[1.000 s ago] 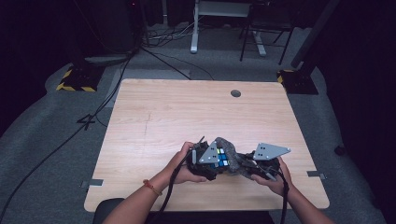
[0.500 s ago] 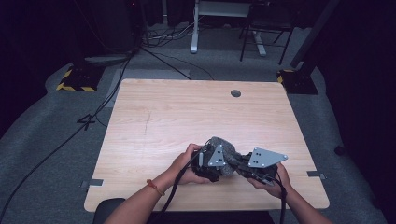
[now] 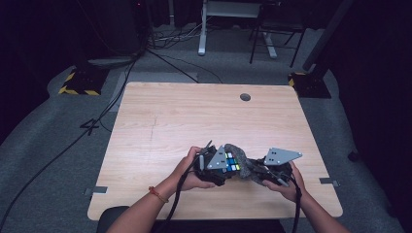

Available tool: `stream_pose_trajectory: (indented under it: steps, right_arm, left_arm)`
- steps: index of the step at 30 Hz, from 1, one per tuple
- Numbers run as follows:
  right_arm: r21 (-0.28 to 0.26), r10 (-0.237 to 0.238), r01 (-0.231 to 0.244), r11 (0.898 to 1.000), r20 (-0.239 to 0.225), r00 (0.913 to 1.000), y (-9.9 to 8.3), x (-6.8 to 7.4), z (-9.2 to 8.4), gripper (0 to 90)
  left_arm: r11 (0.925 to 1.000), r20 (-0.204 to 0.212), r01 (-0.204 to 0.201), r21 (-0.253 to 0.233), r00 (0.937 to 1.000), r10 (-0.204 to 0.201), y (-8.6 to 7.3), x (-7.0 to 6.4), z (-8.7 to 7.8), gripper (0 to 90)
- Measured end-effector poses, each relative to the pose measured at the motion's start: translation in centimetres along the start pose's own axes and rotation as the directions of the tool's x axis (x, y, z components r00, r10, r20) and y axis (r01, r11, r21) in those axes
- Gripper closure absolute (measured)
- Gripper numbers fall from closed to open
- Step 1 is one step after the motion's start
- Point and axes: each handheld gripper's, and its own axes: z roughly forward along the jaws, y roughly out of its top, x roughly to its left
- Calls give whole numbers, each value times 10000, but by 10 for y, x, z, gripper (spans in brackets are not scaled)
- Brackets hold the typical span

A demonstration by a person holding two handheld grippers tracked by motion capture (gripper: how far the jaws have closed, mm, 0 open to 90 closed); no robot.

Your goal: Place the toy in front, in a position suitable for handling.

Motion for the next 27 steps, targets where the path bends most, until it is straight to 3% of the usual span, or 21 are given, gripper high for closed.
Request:
stream_pose_trajectory:
  steps: [6,10,18,23,27]
  right_arm:
    - [-755,-41,9,9971,-418,9991,7,10,-4,783]
    - [-1002,-61,-2,9950,-627,9980,10,13,-6,783]
    - [-958,-183,131,9953,-526,9984,11,12,-5,782]
    - [-179,100,-107,9998,-395,9992,-3,2,6,781]
    - [-434,94,-121,9990,-629,9980,-1,5,6,782]
  left_arm:
    - [10000,184,32,-2,9998,-32,-2,0,4,313]
    - [9988,211,-191,450,9996,182,-2,-3,10,326]
    - [9990,170,-66,439,9998,58,-2,-1,11,330]
    - [10000,172,28,30,9998,-28,0,0,4,332]
    - [9999,305,99,-35,9995,-98,0,0,4,330]
